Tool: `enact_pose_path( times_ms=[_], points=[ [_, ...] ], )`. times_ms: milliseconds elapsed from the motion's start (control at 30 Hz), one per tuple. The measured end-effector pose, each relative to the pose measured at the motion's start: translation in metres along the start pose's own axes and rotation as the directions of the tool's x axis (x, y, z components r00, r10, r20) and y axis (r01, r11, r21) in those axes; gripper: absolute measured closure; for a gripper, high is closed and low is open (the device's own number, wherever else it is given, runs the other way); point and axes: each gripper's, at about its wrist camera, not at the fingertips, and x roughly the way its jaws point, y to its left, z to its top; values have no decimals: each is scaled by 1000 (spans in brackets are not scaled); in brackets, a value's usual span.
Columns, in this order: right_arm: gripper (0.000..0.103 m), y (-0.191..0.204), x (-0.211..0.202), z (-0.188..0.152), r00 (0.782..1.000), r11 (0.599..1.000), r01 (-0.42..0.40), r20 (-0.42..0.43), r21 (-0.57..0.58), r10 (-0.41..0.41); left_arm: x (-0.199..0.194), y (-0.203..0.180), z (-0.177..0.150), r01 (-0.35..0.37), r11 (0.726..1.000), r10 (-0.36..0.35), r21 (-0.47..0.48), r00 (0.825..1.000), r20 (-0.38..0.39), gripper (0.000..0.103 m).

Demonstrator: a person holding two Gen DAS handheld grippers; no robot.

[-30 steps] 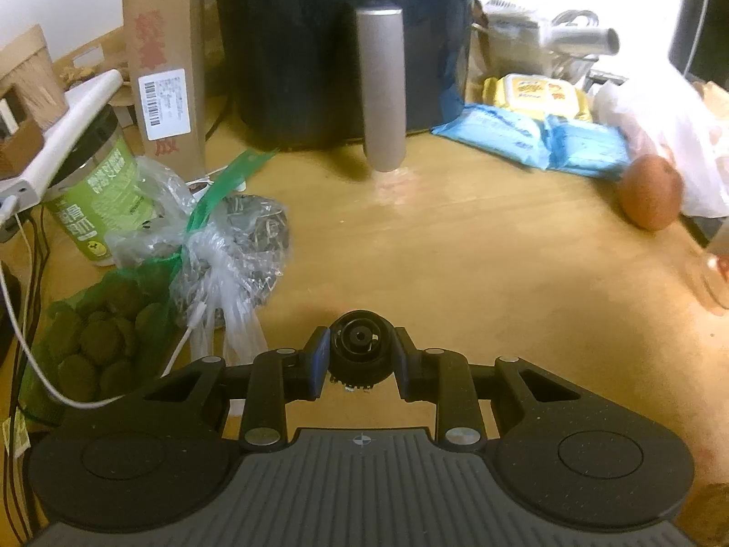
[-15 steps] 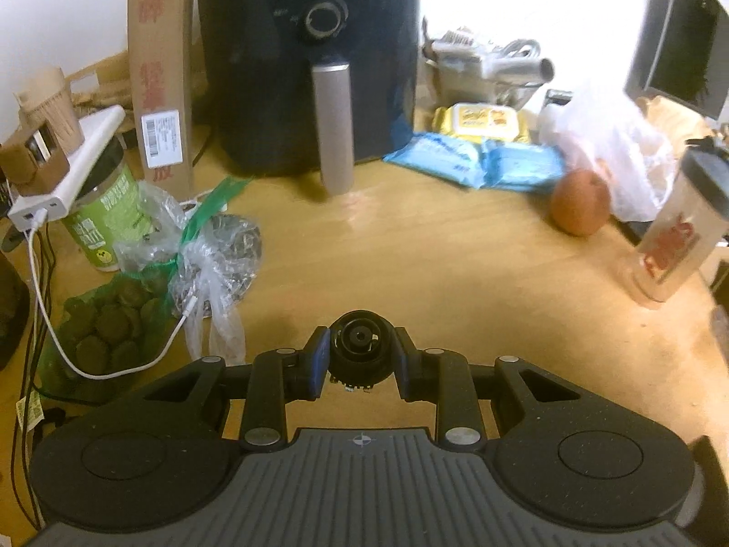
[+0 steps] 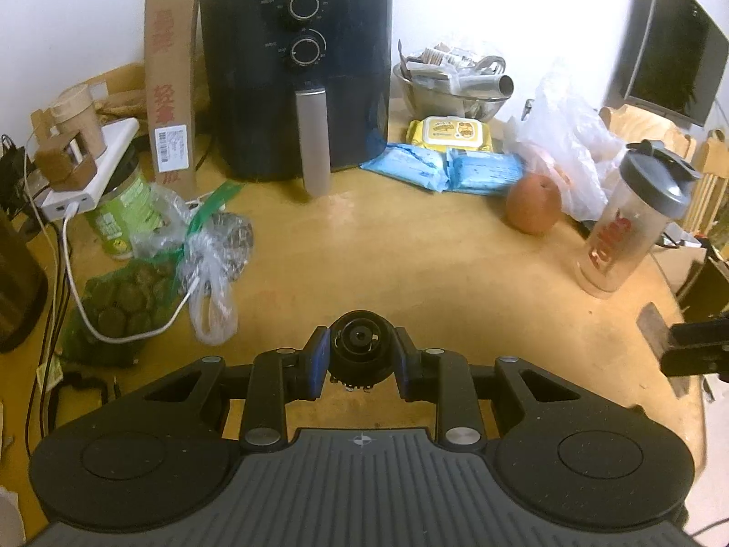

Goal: Organize rigid objects
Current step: 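Carry the knob and the clear case to the box with both tools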

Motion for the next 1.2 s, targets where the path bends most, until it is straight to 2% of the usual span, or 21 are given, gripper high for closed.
enact_pose_path(
  times_ms=[333, 767, 933, 1200],
  points=[
    [68, 11, -6, -9, 1000, 1000, -21, 3, -10, 21, -28, -5, -20, -13, 998, 9, -53, 997, -77, 75],
    [68, 26, -8, -24, 999, 999, -36, -13, -19, 36, -45, -14, -42, -59, 997, 47, -48, 976, -213, 75],
    [68, 30, -11, -29, 999, 999, -37, -15, -26, 37, -50, -16, -47, -43, 997, 28, -58, 969, -244, 74],
    [68, 34, -17, -38, 999, 999, -32, -23, -25, 31, -58, -26, -59, 33, 997, -53, -76, 959, -277, 75]
  ],
)
